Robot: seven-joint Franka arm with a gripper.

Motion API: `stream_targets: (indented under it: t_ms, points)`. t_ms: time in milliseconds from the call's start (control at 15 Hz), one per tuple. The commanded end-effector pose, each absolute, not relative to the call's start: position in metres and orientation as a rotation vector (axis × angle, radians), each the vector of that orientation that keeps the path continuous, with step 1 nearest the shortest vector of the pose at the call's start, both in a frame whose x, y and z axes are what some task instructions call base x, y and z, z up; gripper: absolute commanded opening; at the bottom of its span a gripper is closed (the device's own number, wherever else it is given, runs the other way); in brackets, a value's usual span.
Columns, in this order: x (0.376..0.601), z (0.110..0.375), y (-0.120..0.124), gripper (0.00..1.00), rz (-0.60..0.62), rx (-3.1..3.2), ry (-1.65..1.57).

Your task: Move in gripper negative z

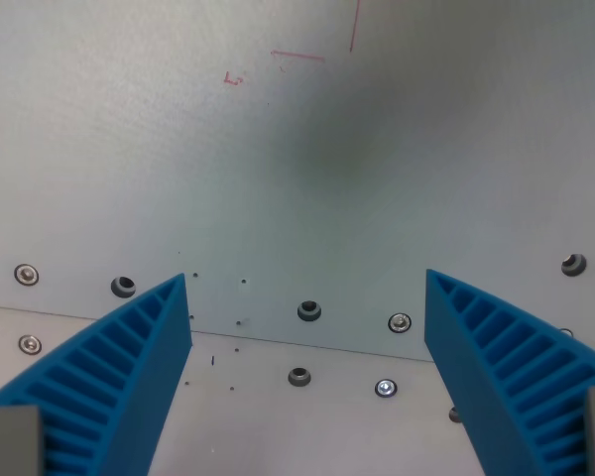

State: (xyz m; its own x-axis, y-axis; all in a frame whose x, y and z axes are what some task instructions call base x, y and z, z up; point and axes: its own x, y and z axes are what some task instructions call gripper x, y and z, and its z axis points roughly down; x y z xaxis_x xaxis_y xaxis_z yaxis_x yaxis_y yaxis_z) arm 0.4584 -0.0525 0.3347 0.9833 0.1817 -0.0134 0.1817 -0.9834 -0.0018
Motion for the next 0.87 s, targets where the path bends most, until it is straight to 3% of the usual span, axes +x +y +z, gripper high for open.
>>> stream_targets:
  t_ms: [67, 867]
  points:
    - [0.458, 0.343, -0.053, 1.0, 0.011, -3.129, -0.287]
    - [0.459, 0.403, -0.053, 1.0, 0.011, -3.129, -0.287]
